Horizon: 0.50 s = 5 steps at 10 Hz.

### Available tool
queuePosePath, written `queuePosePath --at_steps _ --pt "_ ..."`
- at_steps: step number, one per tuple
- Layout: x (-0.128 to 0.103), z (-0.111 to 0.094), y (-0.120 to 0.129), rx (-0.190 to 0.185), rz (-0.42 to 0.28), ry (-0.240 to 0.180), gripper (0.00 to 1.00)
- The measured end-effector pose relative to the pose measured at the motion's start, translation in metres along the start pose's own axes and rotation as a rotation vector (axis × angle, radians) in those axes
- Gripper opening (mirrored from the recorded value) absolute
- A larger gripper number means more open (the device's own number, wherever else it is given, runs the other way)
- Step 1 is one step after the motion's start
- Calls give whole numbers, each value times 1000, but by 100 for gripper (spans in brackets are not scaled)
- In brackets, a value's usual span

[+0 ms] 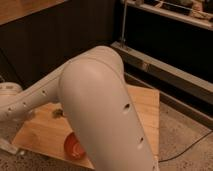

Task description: Knock the bottle over

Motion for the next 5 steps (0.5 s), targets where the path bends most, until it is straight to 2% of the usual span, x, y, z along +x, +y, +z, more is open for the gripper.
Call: queuePosePath --at_steps 1,2,3,4,5 --pt "5 -8 -19 -13 92 30 0" --pt "7 -14 -29 -20 138 44 3" --pt "7 -20 -39 -28 180 52 10" --pt "9 -30 -54 -38 242 67 20" --pt "10 -34 -62 -40 269 71 25"
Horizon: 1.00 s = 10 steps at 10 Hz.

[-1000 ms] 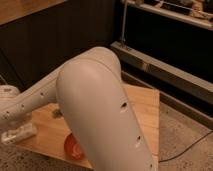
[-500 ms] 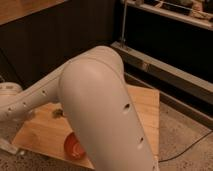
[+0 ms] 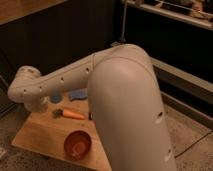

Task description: Knock the bottle over

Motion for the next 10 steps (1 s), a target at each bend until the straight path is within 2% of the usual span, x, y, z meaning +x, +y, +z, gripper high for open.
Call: queuePosePath --at_steps 2,3,4,6,10 --pt "2 0 3 -5 1 5 40" --pt "1 -1 2 -5 3 5 55" --pt "1 -1 0 -4 5 4 64" --pt "1 0 4 -5 0 4 79" --pt "1 0 3 -5 0 3 80"
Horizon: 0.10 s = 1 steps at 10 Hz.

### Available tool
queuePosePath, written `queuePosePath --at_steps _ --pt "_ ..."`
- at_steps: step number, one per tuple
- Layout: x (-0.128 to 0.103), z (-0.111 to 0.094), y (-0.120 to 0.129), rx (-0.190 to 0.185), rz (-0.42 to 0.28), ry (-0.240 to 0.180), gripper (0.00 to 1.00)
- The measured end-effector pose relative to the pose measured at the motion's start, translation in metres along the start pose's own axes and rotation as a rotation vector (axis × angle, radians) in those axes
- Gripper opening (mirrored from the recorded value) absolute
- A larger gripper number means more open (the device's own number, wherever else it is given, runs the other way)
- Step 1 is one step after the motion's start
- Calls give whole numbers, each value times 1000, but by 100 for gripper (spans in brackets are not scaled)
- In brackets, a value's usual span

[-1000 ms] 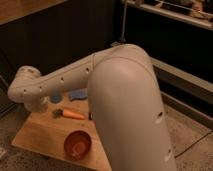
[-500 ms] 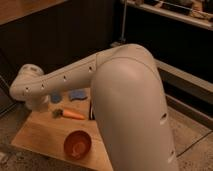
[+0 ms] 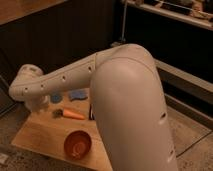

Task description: Knock the bottle over

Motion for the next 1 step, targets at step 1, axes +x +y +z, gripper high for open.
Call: queuePosePath --at_steps 1 --pt "0 0 0 0 0 0 80"
